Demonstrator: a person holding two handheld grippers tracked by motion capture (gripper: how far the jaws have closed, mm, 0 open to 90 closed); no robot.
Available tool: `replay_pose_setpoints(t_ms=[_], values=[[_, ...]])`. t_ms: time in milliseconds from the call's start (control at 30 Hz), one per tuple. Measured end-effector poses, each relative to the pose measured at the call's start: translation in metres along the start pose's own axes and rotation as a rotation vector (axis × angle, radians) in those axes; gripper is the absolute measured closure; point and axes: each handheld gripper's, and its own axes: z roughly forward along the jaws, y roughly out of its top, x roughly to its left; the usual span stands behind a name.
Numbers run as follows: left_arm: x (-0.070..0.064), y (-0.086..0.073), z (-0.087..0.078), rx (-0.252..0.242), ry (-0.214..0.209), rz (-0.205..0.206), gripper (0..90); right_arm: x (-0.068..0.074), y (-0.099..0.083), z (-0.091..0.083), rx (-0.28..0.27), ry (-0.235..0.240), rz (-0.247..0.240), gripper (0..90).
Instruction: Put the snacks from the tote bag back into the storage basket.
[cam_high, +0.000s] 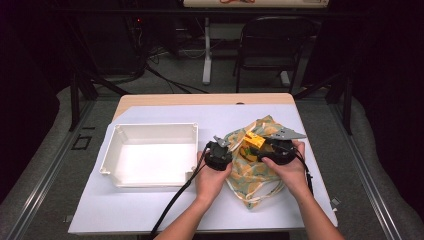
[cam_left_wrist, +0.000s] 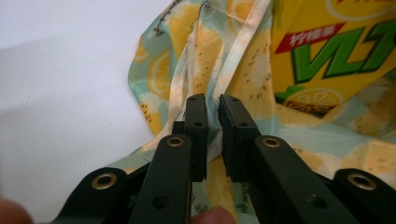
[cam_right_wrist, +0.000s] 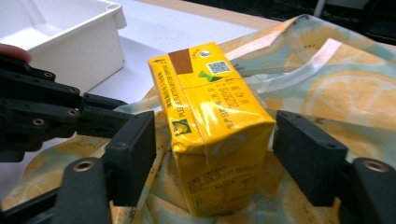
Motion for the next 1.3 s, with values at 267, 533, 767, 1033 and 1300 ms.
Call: replay_pose_setpoints(t_ms=[267,533,767,1033,1300], values=[[-0.001,-0.005,-0.001,0.007,-0.020,-0.009,81.6,-0.003,-0.002,0.011,-0.042,0.039,-0.022,41.3],[-0.003,-0.009,0.002,0.025,-0.033,-0.009,81.6,-0.003,-0.004,0.016,-0.020,0.047,-0.044,43.0],[-0.003,-0.010,0.004,0.034,-0.031,0.001,81.6,0.003,-0.003,0.013,-0.009,0.025,-0.062,50.3],[-0.003,-0.011,0.004,0.025,-0.025,-0.002,81.4,0.008,0.010,-0.007,-0.058,0.013,-0.060,50.9],[-0.003,-0.009,-0.007,-0.013,-0.036,-0.022,70.1,0.015,0.024,-0.022,-0.094,0.027,-0.056,51.3]])
